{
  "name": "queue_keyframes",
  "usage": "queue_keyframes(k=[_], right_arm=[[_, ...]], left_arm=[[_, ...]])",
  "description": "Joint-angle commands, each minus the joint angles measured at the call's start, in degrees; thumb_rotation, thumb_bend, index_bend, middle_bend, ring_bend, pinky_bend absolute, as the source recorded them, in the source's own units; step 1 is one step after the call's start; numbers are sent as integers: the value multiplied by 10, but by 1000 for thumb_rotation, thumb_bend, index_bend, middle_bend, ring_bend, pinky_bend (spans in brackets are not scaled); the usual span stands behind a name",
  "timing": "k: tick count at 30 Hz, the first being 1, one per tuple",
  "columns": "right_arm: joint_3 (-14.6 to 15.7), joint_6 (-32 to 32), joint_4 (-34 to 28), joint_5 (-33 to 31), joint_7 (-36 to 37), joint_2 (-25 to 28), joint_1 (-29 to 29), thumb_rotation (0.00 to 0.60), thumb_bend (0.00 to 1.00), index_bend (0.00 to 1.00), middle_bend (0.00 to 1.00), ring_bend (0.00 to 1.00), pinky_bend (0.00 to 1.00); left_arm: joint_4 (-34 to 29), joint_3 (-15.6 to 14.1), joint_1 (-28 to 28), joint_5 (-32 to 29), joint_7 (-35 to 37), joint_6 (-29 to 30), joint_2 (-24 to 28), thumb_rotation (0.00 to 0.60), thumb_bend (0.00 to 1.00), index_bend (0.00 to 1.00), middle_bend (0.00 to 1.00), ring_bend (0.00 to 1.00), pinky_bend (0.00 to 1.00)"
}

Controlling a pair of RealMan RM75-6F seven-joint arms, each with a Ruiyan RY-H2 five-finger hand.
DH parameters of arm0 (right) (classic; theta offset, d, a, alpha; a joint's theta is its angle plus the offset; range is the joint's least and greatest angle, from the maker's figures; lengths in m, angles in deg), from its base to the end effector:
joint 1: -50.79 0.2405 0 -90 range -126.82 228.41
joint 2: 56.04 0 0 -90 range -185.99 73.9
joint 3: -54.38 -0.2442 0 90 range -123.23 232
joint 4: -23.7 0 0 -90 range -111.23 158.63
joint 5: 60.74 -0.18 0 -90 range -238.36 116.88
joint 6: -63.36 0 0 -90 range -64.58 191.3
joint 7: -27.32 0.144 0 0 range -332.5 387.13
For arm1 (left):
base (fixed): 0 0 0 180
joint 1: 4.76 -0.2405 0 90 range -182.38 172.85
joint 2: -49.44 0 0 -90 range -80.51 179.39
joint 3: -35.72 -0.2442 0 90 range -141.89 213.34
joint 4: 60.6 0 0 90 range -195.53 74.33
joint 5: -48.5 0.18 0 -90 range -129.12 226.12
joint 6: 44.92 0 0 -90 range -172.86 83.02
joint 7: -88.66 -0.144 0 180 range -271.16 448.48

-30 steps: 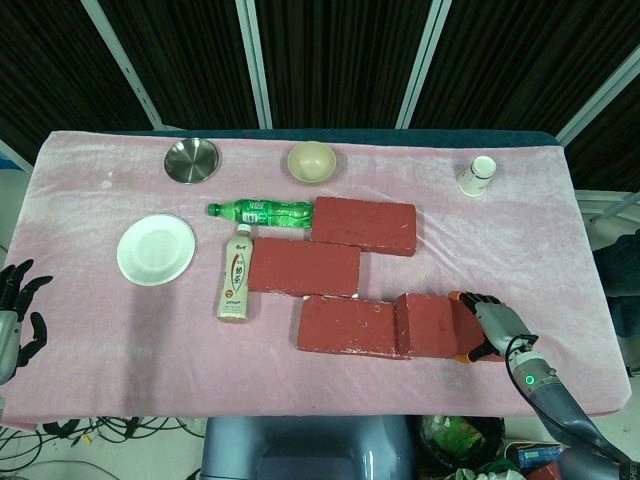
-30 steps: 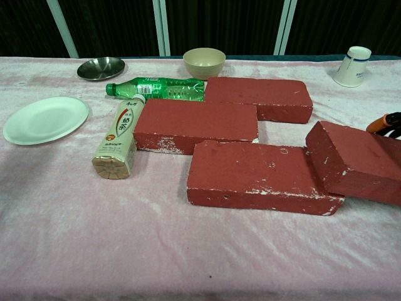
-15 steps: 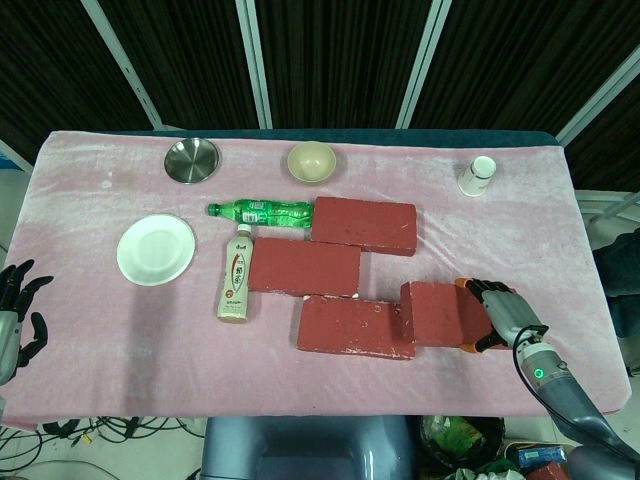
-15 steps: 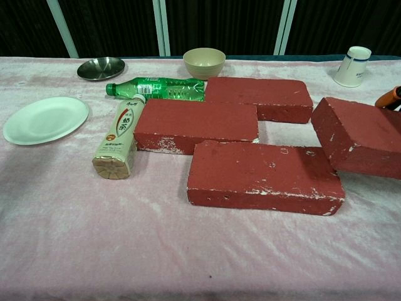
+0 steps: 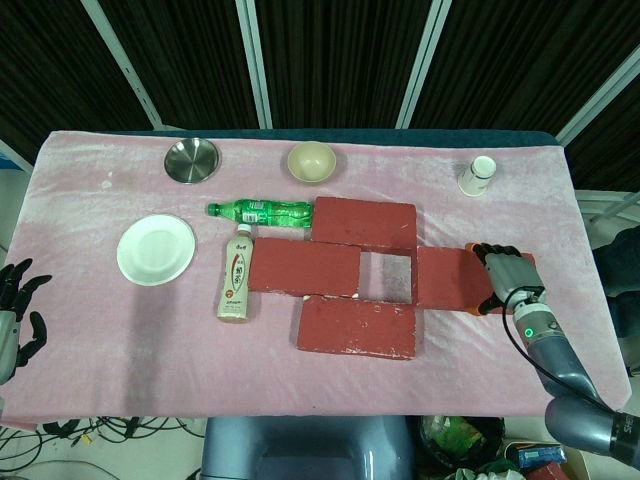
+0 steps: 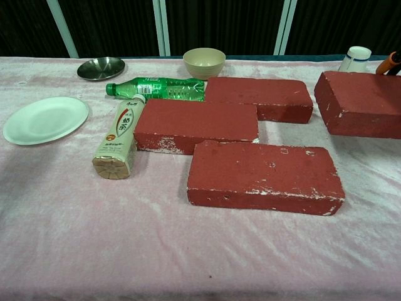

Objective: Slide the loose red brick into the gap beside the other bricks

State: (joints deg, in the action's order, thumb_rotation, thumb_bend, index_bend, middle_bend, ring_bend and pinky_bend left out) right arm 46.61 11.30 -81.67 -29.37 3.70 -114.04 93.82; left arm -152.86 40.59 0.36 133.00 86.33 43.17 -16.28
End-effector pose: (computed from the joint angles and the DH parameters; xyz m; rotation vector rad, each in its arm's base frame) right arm -0.2051 -0.3243 0.1493 1.5349 -1.2253 0.5715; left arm -0.2841 0.1845 0.1865 -1.3193 -0.8379 -0.9418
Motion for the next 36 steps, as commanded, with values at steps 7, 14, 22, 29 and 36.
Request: queue_keyframes(k=[7,14,22,29,36], right_arm=[[-4,-81,48,-225,-160,-95,106,600,0,241,261,128,78],[-15,-79,55,-256,-173,-121,123,600,0,241,261,127,78],[-22,-88,44,-252,-170,-127,125,600,0,241,261,128,78],[-21,-88,37,-247,-166,-129,121,600,0,241,262,128,78],[-22,-86,36,-228,-163,-147,124,600,0,241,262,128,78]], left_arm=[[1,0,0,1,3,0,0,600,735,200,39,0,0],[0,1,0,0,4,0,1,600,735,200,39,0,0],[0,1,0,-1,5,0,1,600,735,200,39,0,0],[0,2,0,-2,3,-1,1,600,735,200,39,0,0],[0,3,0,-4,2,0,1,600,735,200,39,0,0]])
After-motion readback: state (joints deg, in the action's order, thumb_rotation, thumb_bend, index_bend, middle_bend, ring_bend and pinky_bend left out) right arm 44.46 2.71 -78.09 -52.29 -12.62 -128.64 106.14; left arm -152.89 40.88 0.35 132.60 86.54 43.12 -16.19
